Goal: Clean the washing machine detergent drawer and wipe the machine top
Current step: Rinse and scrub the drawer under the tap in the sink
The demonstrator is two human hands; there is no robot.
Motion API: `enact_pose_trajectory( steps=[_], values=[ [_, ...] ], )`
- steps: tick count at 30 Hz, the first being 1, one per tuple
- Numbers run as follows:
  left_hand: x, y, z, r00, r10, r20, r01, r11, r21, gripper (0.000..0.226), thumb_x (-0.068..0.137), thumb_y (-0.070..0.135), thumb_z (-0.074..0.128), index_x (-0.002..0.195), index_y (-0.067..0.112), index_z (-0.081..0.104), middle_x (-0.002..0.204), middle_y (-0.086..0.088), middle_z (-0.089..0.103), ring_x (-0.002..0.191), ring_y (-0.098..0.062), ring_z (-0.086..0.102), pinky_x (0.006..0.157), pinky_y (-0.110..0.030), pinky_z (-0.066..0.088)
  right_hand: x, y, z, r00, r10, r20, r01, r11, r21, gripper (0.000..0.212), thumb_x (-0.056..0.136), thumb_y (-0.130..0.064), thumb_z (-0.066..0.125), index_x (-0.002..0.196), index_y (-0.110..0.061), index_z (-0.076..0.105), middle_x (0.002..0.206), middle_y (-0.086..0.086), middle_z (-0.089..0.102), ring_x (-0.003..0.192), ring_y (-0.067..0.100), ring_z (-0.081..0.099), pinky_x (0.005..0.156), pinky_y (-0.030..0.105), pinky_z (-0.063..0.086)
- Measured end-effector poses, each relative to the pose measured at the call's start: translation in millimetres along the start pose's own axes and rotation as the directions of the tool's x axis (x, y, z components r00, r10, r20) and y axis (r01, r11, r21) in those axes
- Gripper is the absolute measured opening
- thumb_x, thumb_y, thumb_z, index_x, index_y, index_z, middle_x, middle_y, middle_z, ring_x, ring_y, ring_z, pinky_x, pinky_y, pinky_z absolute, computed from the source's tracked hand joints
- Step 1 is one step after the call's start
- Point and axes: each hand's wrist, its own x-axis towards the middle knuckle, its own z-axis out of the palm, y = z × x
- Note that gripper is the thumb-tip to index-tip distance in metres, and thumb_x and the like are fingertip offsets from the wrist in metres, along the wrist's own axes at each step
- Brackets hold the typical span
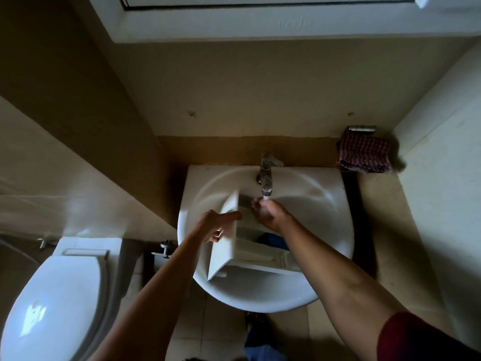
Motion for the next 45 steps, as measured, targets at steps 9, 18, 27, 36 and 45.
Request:
enact_pose_trajectory(
  steps=[9,18,27,36,45],
  values=[
    [3.3,-2.1,13.6,0.999,0.038,0.006,-0.038,0.998,-0.055,0.051,0.072,0.050,0.077,0.084,0.003,0.062,0.089,-0.013,0.059,0.077,-0.024,0.057,0.079,-0.038,0.054,-0.7,-11.7,-13.9,0.989,-0.076,-0.126,0.027,0.937,-0.348,0.014,0.097,-0.005,0.047,0.098,-0.002,0.060,0.082,0.010,0.060,0.072,0.017,0.059,0.069,0.026,0.053],
    [-2.0,-4.3,19.4,0.998,0.062,0.028,-0.057,0.990,-0.130,0.063,0.079,0.054,0.069,0.103,-0.004,0.062,0.097,-0.019,0.063,0.091,-0.030,0.061,0.086,-0.039,0.051,4.0,-7.6,-6.7,1.000,-0.013,0.005,0.012,0.987,0.162,0.028,0.101,-0.002,0.036,0.083,-0.005,0.056,0.065,0.007,0.062,0.047,0.012,0.063,0.051,0.019,0.052],
    [-2.9,-8.7,25.6,0.998,0.062,0.025,-0.057,0.987,-0.149,0.074,0.078,0.062,0.064,0.108,-0.005,0.060,0.109,-0.030,0.061,0.105,-0.034,0.061,0.081,-0.037,0.051,-6.6,-26.0,-24.2,1.000,0.006,0.022,0.014,0.604,-0.797,0.019,0.093,-0.012,0.058,0.109,-0.005,0.064,0.096,0.012,0.068,0.087,0.022,0.068,0.073,0.031,0.056],
    [-6.2,-11.2,31.1,0.998,0.059,0.011,-0.057,0.991,-0.118,0.069,0.076,0.062,0.067,0.111,0.003,0.058,0.095,-0.013,0.059,0.080,-0.020,0.052,0.062,-0.027,0.044,1.3,-11.2,-8.2,0.999,-0.025,0.043,0.021,0.996,0.086,0.023,0.099,-0.005,0.041,0.081,-0.007,0.055,0.063,0.005,0.062,0.056,0.012,0.059,0.049,0.020,0.049],
    [-14.6,-18.2,35.7,0.982,0.186,-0.032,-0.186,0.983,0.000,0.066,0.081,0.063,0.059,0.103,0.002,0.062,0.074,-0.009,0.047,0.065,-0.018,0.047,0.057,-0.028,0.042,-29.3,-5.8,-28.6,0.913,0.307,0.268,-0.102,0.810,-0.577,0.027,0.098,-0.001,0.037,0.098,-0.004,0.065,0.085,0.011,0.072,0.079,0.019,0.071,0.073,0.031,0.058]
  ],
)
